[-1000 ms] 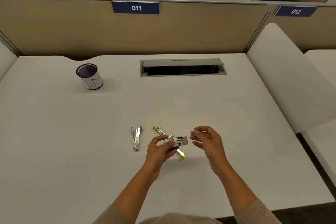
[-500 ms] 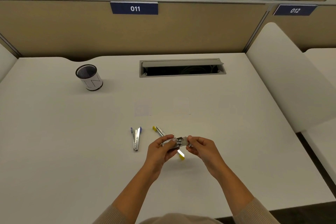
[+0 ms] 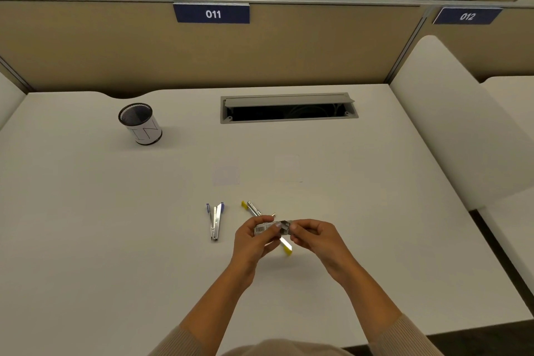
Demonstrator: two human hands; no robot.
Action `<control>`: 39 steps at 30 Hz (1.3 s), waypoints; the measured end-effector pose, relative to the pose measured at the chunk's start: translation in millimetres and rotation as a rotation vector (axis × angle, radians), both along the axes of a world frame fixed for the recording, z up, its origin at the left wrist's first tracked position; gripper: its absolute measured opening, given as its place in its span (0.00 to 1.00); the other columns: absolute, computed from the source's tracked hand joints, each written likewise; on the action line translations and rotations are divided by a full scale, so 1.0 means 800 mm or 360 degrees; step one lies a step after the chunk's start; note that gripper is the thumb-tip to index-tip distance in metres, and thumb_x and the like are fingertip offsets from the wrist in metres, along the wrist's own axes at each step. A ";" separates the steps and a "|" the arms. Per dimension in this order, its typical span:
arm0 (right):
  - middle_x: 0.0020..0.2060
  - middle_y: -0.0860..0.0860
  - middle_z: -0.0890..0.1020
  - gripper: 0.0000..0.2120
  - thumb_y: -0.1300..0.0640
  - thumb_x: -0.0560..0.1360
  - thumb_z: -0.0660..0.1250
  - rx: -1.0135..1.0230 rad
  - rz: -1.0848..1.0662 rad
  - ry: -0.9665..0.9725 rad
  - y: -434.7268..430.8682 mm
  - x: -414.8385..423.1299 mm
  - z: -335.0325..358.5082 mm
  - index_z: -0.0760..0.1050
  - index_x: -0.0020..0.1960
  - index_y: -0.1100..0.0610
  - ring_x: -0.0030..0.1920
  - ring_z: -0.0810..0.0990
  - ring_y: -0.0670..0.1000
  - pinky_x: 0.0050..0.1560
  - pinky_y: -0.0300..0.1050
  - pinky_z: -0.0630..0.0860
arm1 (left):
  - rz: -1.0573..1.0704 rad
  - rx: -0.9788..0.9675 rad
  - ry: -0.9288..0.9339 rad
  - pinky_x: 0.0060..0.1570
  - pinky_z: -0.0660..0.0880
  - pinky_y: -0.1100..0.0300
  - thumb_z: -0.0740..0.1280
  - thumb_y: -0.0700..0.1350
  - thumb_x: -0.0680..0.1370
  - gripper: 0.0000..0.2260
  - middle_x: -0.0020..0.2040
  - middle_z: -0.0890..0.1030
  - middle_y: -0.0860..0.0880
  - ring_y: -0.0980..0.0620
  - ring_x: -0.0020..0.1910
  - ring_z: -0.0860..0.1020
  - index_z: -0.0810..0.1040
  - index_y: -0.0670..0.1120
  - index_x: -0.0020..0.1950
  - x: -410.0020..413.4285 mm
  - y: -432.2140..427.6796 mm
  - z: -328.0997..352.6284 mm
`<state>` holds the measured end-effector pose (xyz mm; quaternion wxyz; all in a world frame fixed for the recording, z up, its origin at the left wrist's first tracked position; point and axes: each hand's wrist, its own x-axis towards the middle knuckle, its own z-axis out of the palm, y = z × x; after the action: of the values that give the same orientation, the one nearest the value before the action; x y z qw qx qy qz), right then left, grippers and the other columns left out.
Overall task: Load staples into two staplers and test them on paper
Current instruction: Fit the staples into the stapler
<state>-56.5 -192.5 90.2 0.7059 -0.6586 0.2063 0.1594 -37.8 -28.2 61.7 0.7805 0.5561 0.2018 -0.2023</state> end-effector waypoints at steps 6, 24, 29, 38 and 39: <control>0.43 0.54 0.87 0.08 0.57 0.74 0.72 0.0003 0.0001 0.0010 0.002 0.000 -0.001 0.84 0.52 0.58 0.44 0.86 0.49 0.46 0.35 0.80 | 0.0010 0.0055 -0.0049 0.43 0.82 0.56 0.75 0.42 0.73 0.11 0.49 0.85 0.41 0.46 0.46 0.85 0.80 0.43 0.54 0.000 -0.004 -0.003; 0.37 0.52 0.87 0.03 0.59 0.75 0.71 -0.0312 -0.0060 -0.0026 0.005 0.004 -0.004 0.84 0.47 0.56 0.39 0.86 0.48 0.42 0.35 0.80 | -0.0039 0.0243 -0.0197 0.40 0.80 0.62 0.70 0.43 0.77 0.05 0.49 0.83 0.41 0.47 0.46 0.84 0.78 0.44 0.52 0.004 -0.010 -0.002; 0.36 0.51 0.87 0.03 0.58 0.73 0.73 -0.0357 -0.0113 -0.0027 0.007 0.005 -0.005 0.84 0.47 0.56 0.39 0.86 0.48 0.40 0.34 0.79 | -0.0079 0.0250 -0.0212 0.41 0.80 0.63 0.68 0.43 0.78 0.05 0.50 0.82 0.42 0.48 0.46 0.84 0.77 0.44 0.52 0.004 -0.012 -0.003; 0.35 0.50 0.86 0.03 0.57 0.72 0.74 -0.0344 -0.0120 0.0006 0.008 0.005 -0.002 0.85 0.45 0.54 0.38 0.86 0.48 0.39 0.35 0.80 | -0.0114 0.0370 -0.0156 0.49 0.82 0.54 0.81 0.49 0.65 0.21 0.52 0.81 0.46 0.48 0.52 0.81 0.78 0.48 0.53 0.001 -0.013 -0.002; 0.35 0.50 0.87 0.03 0.58 0.72 0.74 -0.0320 -0.0113 0.0016 0.008 0.005 -0.002 0.85 0.45 0.54 0.38 0.86 0.48 0.39 0.34 0.80 | -0.0101 0.0388 -0.0156 0.48 0.82 0.55 0.81 0.48 0.65 0.21 0.52 0.81 0.46 0.47 0.52 0.81 0.78 0.48 0.53 0.001 -0.013 -0.002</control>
<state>-52.4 -186.2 88.8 0.6405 -0.7175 0.2480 0.1160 -37.3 -38.9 59.9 0.7092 0.6621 0.1688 -0.1736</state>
